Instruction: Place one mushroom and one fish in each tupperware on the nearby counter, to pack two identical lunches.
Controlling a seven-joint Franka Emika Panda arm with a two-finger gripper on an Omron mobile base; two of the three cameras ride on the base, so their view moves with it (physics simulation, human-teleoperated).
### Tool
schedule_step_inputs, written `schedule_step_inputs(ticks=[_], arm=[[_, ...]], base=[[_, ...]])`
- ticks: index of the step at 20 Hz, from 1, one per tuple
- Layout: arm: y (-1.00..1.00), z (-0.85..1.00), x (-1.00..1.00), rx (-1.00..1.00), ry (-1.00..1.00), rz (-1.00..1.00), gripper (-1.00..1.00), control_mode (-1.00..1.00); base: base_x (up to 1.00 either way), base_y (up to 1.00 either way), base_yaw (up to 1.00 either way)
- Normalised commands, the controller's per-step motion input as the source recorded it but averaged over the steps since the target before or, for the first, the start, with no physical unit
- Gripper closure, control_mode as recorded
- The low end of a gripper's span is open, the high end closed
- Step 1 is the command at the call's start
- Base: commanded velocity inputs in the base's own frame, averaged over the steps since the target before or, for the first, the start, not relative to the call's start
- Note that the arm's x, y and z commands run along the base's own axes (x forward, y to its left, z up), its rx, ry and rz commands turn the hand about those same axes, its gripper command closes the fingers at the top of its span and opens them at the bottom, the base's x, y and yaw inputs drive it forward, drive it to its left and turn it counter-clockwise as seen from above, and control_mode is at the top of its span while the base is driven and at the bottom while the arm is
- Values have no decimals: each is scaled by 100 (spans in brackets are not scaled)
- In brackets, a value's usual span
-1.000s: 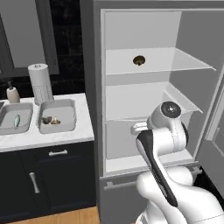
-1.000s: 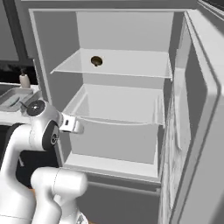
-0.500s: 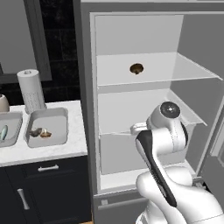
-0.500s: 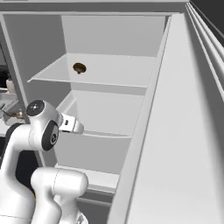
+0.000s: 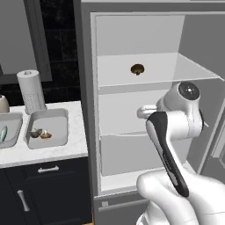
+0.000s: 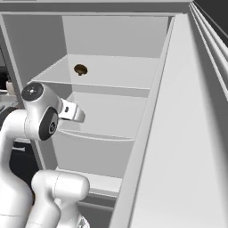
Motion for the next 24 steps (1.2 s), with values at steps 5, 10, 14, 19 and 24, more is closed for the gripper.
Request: schedule_step_inputs(ticks=[5,10,14,19,24], arm=[[-10,100,-9,1,-8,0,-100,-100],[-7,100,0,-4,-13,0,-100,-100],[7,99,40,-4,-13,0,-100,-100],[20,32,100,-7,2,0,-100,-100],[7,-19,86,0,5,0,-100,-100]], base=[[0,0,0],[0,0,0],[0,0,0],[0,0,0],[0,0,0]])
